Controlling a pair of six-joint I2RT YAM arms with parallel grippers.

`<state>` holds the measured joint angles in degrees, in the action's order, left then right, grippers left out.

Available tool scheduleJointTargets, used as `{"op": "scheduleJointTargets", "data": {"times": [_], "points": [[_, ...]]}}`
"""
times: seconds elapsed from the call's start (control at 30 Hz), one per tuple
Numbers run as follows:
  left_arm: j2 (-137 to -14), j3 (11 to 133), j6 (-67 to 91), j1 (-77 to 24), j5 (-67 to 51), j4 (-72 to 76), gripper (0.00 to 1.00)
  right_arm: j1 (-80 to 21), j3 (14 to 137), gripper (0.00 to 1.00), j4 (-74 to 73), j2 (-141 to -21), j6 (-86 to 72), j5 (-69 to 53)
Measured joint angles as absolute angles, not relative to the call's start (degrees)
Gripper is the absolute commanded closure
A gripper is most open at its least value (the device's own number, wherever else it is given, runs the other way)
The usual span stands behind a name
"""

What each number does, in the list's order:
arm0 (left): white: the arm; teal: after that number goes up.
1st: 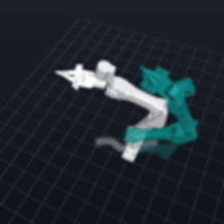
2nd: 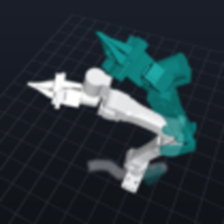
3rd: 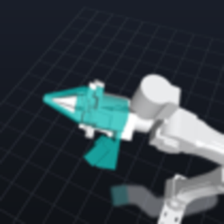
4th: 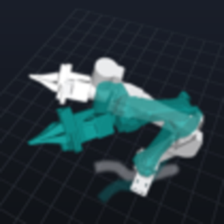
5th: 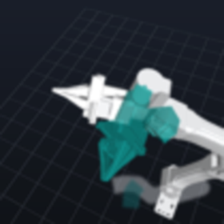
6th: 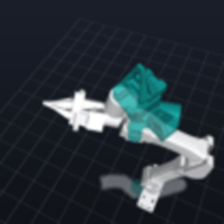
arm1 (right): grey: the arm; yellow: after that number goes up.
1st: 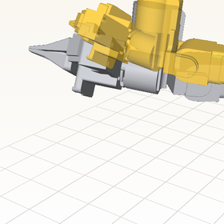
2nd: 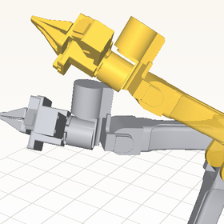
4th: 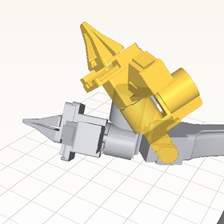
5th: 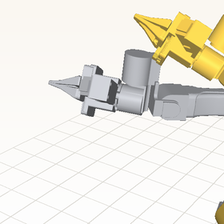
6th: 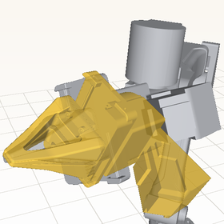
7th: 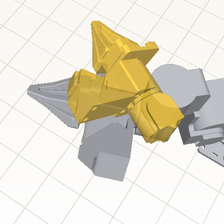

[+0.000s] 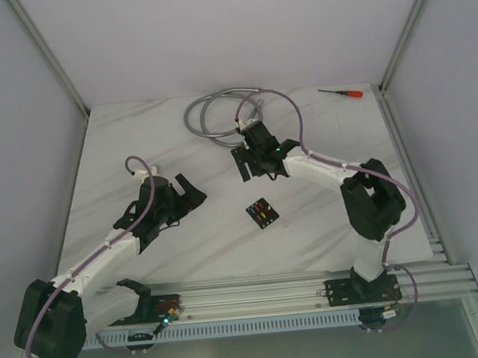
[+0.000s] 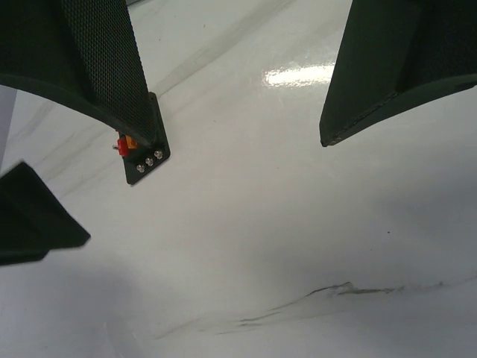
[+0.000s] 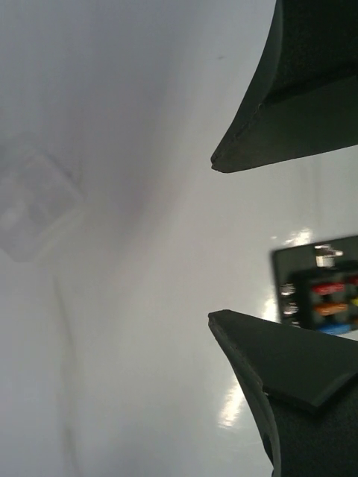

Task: Snap on the fuse box
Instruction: Pick up the fuse box cover from the center of the board.

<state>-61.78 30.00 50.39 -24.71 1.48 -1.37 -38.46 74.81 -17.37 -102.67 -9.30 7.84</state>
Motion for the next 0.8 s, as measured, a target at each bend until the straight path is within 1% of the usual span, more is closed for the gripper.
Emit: {"op": "scheduleJointTargets", "data": {"times": [0.27, 0.53, 0.67, 0.8], "points": [[-63.2, 30.0, 49.9, -23.8, 0.9, -1.4, 0.00, -36.4, 85.8, 0.11, -11.0, -115.4, -6.4, 8.5], [-63.8, 30.0, 49.2, -23.4, 0.4, -1.4, 0.00, -32.4, 95.5, 0.10, -8.0, -124.7, -0.2, 3.0], [-64.6, 30.0, 49.2, -23.2, 0.0, -1.4, 0.00, -30.7, 98.0, 0.14, -7.6, -127.6, 2.0, -0.6], [-65.2, 30.0, 49.1, -23.2, -0.4, -1.4, 0.00, -30.6, 98.5, 0.20, -8.6, -129.4, 3.5, -5.7]]}}
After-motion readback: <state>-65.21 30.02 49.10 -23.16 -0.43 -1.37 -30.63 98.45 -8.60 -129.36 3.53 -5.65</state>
